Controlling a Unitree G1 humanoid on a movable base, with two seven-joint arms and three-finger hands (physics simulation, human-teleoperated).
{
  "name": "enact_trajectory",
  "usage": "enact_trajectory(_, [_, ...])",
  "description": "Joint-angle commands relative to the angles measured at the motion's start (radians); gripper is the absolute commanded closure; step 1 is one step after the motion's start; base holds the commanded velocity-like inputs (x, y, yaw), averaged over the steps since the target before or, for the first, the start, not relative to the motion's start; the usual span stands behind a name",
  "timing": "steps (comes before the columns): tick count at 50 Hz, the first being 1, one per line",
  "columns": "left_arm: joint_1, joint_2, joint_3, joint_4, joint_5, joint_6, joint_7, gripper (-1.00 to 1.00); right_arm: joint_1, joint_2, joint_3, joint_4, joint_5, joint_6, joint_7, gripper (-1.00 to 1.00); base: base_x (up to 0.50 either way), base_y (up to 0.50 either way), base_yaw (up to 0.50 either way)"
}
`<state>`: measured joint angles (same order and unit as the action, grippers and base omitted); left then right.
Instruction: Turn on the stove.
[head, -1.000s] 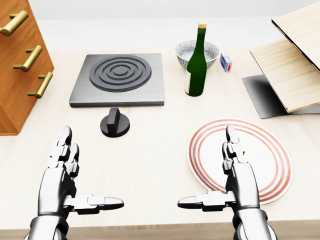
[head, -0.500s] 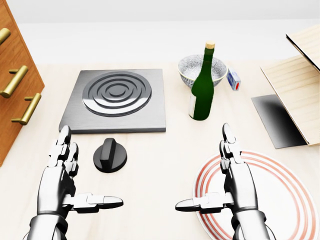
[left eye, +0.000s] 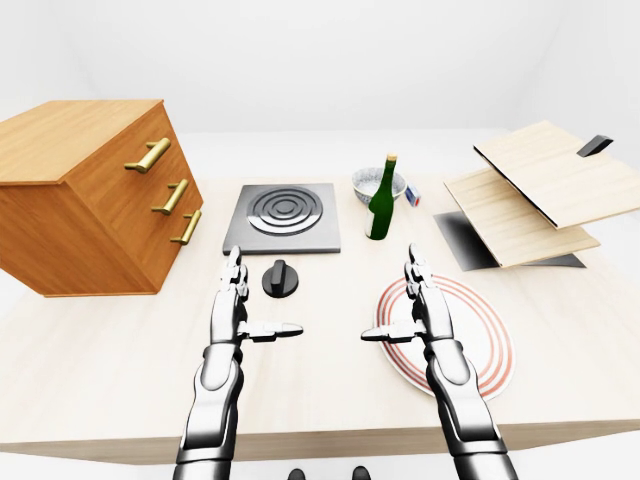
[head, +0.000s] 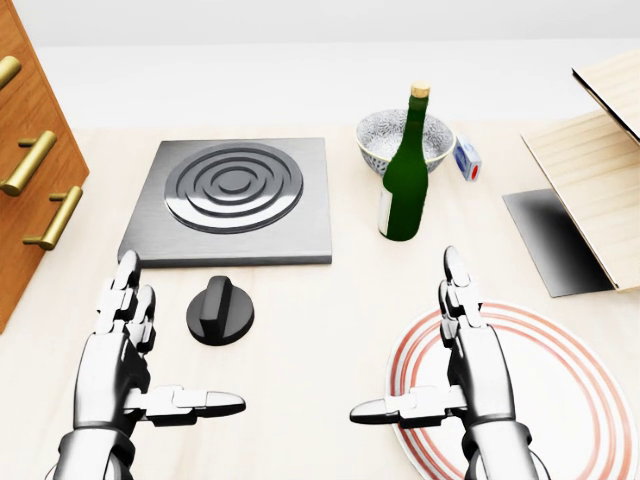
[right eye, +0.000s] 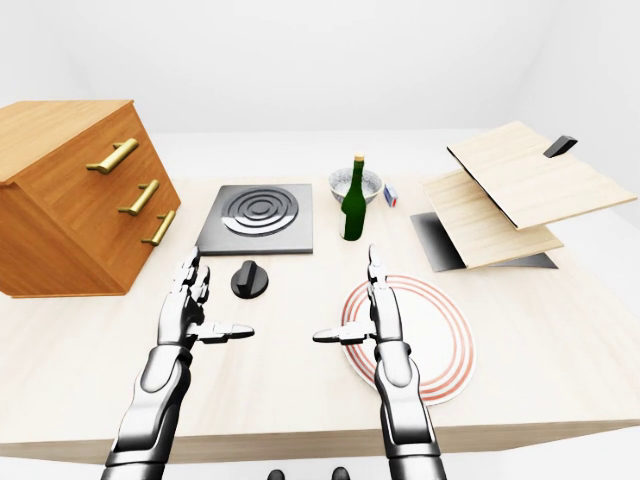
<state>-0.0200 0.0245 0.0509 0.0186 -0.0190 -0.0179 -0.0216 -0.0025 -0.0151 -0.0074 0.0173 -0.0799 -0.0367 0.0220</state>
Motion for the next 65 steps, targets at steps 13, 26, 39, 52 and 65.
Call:
enact_trajectory(13, [0.001,0.000,-0.001,-0.011,0.003,0.003,0.003,-1.00,0.000,0.000,-0.001,-0.004,-0.011,-0.012,-0.011,-1.00,0.16,0.00,0.00])
enact_trajectory(26, [-0.003,0.001,0.000,0.001,0.012,-0.011,0.010,-1.00,0.002,0.001,0.001,-0.005,-0.013,-0.015,-0.013,-1.00,0.00,0.00,0.00])
enact_trajectory(39, [-0.137,0.006,-0.012,0.193,0.085,-0.069,0.069,-1.00,0.018,0.003,0.004,-0.046,-0.011,0.006,-0.008,-1.00,0.00,0.00,0.00])
enact_trajectory(52, [-0.342,0.011,-0.016,0.590,0.106,-0.069,0.128,-1.00,0.017,0.003,0.006,-0.042,-0.010,0.011,-0.005,-1.00,0.00,0.00,0.00])
enact_trajectory(65, [-0.332,-0.007,-0.019,0.609,0.046,-0.069,0.122,-1.00,0.015,0.004,0.009,-0.033,-0.012,0.010,-0.003,-1.00,0.00,0.00,0.00])
